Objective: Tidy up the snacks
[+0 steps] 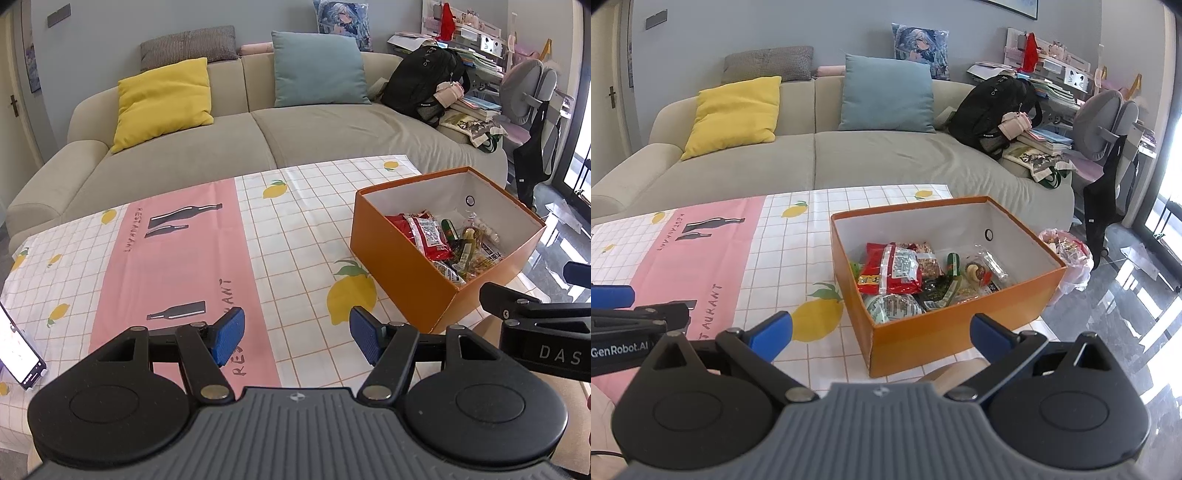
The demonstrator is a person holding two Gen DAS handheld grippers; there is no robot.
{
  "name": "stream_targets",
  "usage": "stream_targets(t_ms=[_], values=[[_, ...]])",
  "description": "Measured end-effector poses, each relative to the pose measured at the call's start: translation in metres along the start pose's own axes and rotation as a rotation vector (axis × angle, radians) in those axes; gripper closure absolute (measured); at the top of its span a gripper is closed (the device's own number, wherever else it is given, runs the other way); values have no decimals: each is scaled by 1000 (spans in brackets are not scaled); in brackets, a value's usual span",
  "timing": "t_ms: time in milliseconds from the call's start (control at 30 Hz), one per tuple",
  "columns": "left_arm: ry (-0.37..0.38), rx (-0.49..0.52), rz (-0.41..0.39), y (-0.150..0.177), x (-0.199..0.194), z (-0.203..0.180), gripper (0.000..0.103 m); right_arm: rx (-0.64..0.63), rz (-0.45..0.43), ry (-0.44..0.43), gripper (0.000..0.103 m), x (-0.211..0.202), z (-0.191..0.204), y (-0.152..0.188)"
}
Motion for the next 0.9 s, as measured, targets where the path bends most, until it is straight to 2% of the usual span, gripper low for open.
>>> stream_targets(t_ms=[900], values=[[-6,9,-9,-2,-4,0,26,-12,8,-20,3,0,3,2]])
Point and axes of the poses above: each gripper's, at about its wrist camera, not at the fingertips, and x roughly the way its jaws point, z to its left, y to its underside, the point moved 10 cm from there along x, roughly the way its jaws point, and after that the axes turned 7 degrees about x, right-handed, at the moved point
